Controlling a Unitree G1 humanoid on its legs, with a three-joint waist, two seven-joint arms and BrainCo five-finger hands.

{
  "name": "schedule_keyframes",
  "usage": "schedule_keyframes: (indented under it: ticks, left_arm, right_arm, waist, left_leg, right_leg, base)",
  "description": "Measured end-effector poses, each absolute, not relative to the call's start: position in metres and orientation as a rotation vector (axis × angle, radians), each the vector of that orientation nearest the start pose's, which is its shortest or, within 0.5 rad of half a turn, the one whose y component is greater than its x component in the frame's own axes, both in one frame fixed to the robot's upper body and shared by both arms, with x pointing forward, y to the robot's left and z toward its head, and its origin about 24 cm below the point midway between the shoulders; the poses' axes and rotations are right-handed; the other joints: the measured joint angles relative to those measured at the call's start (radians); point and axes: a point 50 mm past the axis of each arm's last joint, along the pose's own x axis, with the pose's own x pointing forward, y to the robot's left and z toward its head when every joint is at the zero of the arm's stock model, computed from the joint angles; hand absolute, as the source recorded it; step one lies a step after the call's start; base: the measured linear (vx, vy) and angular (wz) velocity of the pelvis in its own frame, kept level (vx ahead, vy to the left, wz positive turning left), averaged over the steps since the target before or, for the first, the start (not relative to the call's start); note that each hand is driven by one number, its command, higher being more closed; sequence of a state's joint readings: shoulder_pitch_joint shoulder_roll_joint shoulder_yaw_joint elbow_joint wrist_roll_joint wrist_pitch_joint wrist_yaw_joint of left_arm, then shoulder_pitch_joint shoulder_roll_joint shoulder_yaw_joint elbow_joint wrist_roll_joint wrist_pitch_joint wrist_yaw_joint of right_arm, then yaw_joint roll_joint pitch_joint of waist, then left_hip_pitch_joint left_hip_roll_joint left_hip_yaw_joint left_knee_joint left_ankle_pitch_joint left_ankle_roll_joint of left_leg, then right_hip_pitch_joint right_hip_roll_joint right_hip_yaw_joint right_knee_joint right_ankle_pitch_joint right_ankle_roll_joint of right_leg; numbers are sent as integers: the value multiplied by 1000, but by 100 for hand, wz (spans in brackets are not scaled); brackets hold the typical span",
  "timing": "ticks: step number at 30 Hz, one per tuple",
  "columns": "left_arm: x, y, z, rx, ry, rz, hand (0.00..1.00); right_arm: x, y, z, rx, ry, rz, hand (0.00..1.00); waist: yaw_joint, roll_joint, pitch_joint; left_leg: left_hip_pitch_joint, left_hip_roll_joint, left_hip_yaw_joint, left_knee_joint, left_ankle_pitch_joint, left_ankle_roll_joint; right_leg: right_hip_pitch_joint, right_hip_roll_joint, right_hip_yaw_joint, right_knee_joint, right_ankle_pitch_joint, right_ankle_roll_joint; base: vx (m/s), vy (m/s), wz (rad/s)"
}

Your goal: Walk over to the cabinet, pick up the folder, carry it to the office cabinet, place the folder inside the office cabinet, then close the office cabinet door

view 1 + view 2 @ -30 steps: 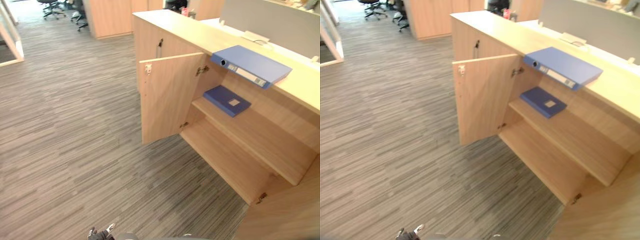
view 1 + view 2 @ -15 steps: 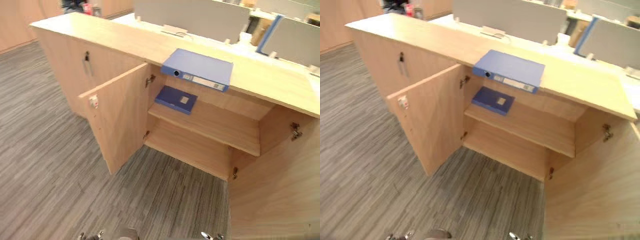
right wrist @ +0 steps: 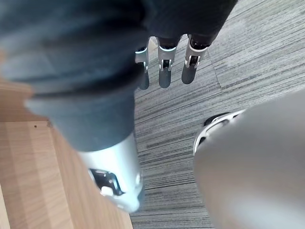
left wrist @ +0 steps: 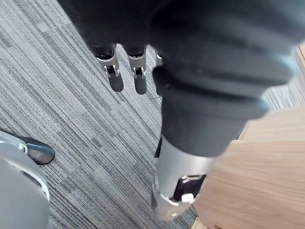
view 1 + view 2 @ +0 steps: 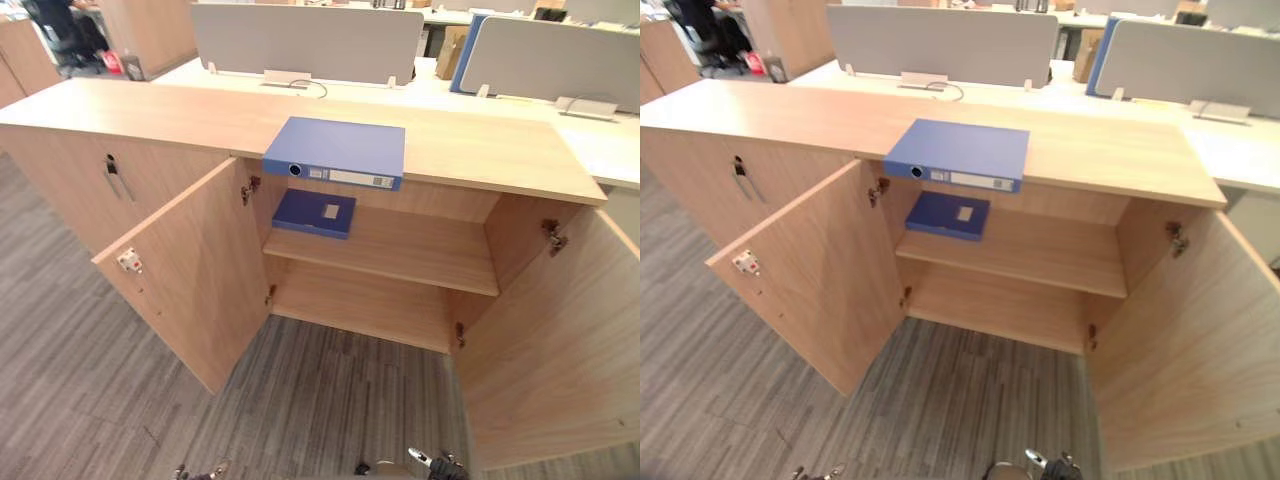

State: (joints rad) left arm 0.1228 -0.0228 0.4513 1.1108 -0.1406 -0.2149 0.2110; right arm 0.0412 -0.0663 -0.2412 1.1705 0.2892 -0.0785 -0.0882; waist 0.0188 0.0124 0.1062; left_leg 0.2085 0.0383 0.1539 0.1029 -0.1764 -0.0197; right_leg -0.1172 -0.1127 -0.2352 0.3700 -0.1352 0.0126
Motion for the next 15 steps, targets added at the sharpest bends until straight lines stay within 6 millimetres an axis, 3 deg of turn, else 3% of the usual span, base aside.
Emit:
schedule_keyframes:
  ticks: [5, 8, 9, 10, 11, 12, 13, 15]
  left_arm:
    - [65, 205, -162, -235, 997, 737, 0]
    - [67, 202, -162, -226, 996, 705, 0]
    - [70, 201, -162, -224, 990, 692, 0]
    - [76, 202, -160, -223, 967, 681, 0]
    - [79, 204, -158, -224, 953, 679, 0]
    - [81, 202, -158, -232, 952, 668, 0]
    - [80, 202, -159, -238, 955, 662, 0]
    - [82, 200, -159, -276, 948, 647, 0]
  right_arm:
    - [85, -204, -166, 271, 1099, -518, 0]
    - [79, -201, -168, 289, 1117, -534, 0]
    - [77, -201, -169, 291, 1127, -540, 0]
    - [76, -200, -169, 296, 1130, -547, 0]
    - [75, -201, -169, 300, 1130, -555, 0]
    - [74, -202, -169, 311, 1130, -573, 0]
    - [75, -204, -169, 308, 1125, -576, 0]
    - [75, -204, -169, 307, 1133, -573, 0]
  waist:
    - [-5, 4, -4]
    - [-11, 4, -21]
    - [-5, 9, -30]
    - [0, 3, -28]
    - [0, 0, -26]
    - [2, 8, -22]
    - [3, 19, -25]
    - [5, 19, -24]
  left_leg:
    - [20, 44, -31, -34, 2, -25]
    - [9, 92, -88, 18, -38, -51]
    - [-39, 106, -100, 136, -80, -77]
    - [-135, 117, -121, 352, -115, -114]
    - [-185, 124, -132, 467, -115, -118]
    - [-264, 139, -151, 670, -87, -145]
    - [-305, 158, -155, 788, -65, -151]
    - [-346, 173, -131, 876, -99, -124]
  right_leg:
    - [49, 43, -47, -56, -23, -6]
    - [130, 92, -95, -151, -26, -12]
    - [152, 110, -96, -180, -27, -13]
    - [172, 118, -95, -195, -27, -15]
    - [180, 121, -93, -197, -26, -16]
    - [215, 136, -84, -201, -21, -30]
    - [245, 149, -76, -211, -25, -39]
    - [296, 151, -42, -224, -29, -45]
  base:
    - [41, -134, 21]
    - [107, -84, 46]
    - [171, -58, 12]
    - [210, -65, 1]
    - [198, -19, -18]
    - [258, 28, -27]
    - [351, 87, -40]
    - [312, 133, -46]
